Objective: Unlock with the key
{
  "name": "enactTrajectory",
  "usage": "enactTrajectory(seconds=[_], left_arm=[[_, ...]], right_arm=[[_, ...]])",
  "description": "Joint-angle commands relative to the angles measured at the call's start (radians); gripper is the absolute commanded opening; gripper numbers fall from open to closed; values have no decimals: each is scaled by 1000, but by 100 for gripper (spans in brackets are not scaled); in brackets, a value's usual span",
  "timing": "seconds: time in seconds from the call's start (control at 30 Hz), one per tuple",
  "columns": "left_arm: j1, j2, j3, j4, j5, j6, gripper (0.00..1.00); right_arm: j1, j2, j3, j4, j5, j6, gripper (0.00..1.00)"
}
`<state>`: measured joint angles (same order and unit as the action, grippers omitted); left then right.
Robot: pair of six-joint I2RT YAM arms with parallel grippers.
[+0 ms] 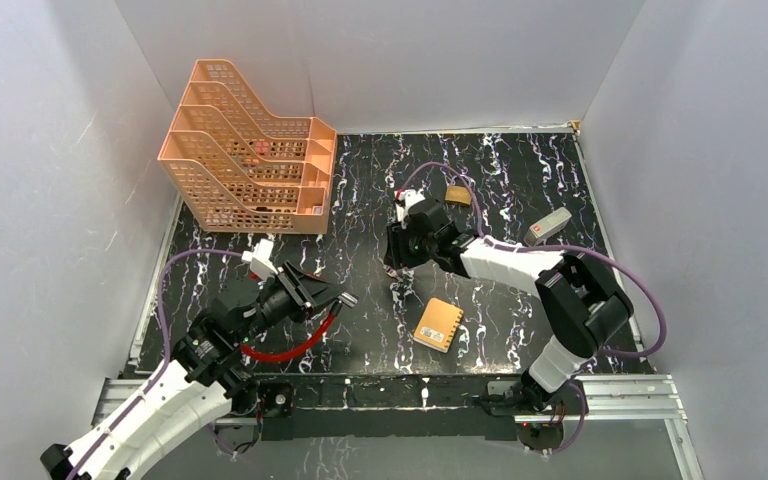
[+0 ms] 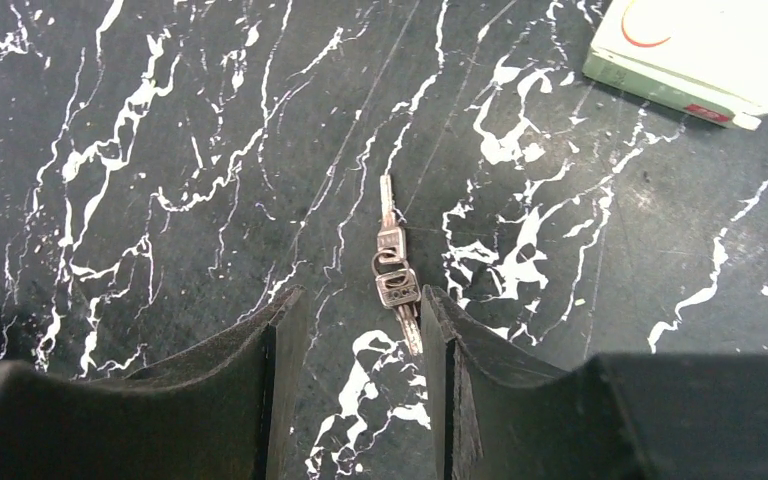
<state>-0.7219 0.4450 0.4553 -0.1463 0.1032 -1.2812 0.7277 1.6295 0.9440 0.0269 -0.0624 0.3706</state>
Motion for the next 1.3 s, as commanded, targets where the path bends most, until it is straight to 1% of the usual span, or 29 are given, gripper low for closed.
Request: enactTrajectory(seconds=[0.0,0.17,0.33,0.4,0.47,0.57,0.6,0.67,0.8,0.9,0.93,1.03,1.07,1.17,1.27], left_arm=[[4,-16,62,11,-11,39,0],[4,-11,54,21,3,47,0],[5,-9,36,34,15,42,0],[4,-8,29,38,19,39,0],[4,-9,22,43,21,34,0],[4,-12,23,33,17,29,0],[4,-14,28,16,11,26,0],[4,-21,35,-16,2,24,0],[4,-53,25,-35,-8,8,0],[4,-77,20,-55,-20,-8,0],[4,-85,21,-62,-21,-9,0],[5,-107,23,-90,-33,-14,0],[4,-114,23,-98,-38,-17,0],[5,-134,23,-119,-48,-27,0],[4,-147,27,-133,-52,-33,0]], right_arm=[[-38,-45,20,40,88,31,54],[-219,-212,-99,42,99,116,54],[-383,-309,-133,-65,166,126,55],[-421,-327,-146,-77,180,138,55],[-431,-332,-155,-72,181,149,55],[-431,-321,-154,-75,186,162,59],[-432,-320,-154,-78,196,164,62],[-431,-327,-161,-77,205,177,64],[-409,-326,-171,-50,146,185,59],[-320,-326,-167,-36,178,172,59],[-280,-321,-164,-2,181,166,59],[-154,-254,-118,10,201,142,59],[-126,-217,-100,17,182,137,58],[-77,-119,-51,43,124,141,55],[-52,-35,-8,60,70,142,54]])
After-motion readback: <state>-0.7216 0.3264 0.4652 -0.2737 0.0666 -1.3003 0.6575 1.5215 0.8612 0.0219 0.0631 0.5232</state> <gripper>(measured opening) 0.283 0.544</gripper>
